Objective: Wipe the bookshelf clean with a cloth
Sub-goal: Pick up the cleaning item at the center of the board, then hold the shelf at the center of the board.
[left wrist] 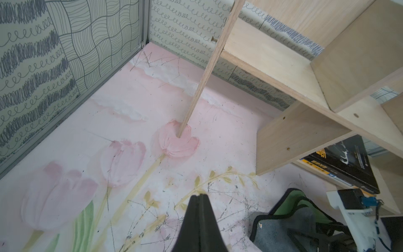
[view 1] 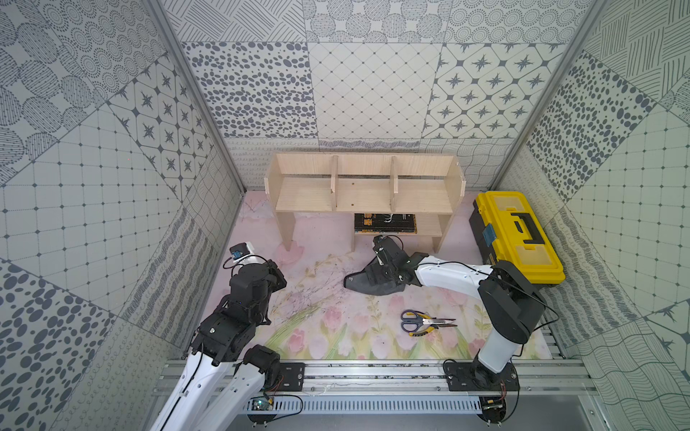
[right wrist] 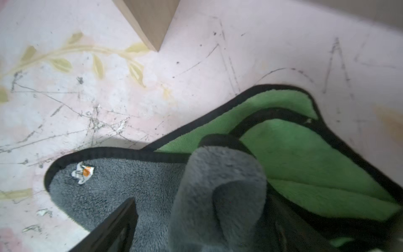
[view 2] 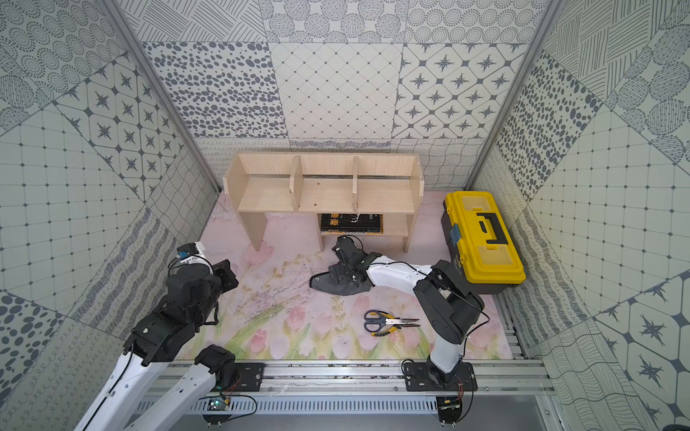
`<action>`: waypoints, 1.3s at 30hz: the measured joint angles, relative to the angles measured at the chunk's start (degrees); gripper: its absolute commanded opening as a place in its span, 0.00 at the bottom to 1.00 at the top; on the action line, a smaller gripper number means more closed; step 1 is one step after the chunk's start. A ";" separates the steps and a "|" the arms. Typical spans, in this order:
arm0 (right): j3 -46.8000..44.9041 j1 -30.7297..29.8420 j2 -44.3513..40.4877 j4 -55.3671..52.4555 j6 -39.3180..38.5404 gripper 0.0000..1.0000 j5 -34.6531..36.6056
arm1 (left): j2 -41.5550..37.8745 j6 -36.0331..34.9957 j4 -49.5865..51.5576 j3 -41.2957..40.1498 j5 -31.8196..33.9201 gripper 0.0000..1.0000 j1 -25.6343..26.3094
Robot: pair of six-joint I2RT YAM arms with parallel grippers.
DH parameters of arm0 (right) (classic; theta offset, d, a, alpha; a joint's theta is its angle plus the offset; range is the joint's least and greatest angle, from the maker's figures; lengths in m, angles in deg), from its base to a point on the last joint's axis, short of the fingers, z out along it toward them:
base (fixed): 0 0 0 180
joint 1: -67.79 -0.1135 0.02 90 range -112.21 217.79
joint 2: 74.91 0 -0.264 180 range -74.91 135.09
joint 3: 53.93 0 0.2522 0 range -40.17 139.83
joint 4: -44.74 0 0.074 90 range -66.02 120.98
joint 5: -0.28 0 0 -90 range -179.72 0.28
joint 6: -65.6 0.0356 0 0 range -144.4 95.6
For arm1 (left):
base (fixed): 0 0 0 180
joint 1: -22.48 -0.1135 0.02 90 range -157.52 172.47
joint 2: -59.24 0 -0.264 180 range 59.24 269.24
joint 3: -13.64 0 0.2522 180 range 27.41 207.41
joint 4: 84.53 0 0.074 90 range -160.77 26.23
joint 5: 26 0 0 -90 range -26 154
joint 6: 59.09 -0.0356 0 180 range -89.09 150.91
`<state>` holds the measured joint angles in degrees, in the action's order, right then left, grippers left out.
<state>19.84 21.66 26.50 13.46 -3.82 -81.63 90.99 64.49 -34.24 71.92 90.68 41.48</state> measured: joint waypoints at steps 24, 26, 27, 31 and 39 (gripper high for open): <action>-10.71 -8.57 -18.53 -3.08 13.40 0.00 12.85 | 27.23 1.42 2.29 22.16 -6.62 0.76 -16.41; -13.81 -8.57 -26.67 2.38 13.97 0.00 13.40 | 29.55 0.28 -0.42 22.56 -9.42 0.79 -18.23; -15.74 -8.55 -30.77 6.38 14.23 0.00 14.08 | 30.58 -0.31 -1.79 22.53 -10.84 0.80 -18.93; -18.47 -7.13 -36.22 14.34 15.47 0.00 13.00 | 34.36 -2.27 -7.52 22.25 -16.17 0.80 -21.20; -15.10 -1.73 -30.05 15.45 16.65 0.00 2.97 | 42.80 -4.90 -20.04 22.38 -24.85 0.76 -23.32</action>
<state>4.74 19.94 -3.56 28.92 12.84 -78.65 133.79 59.59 -54.28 94.30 65.82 18.16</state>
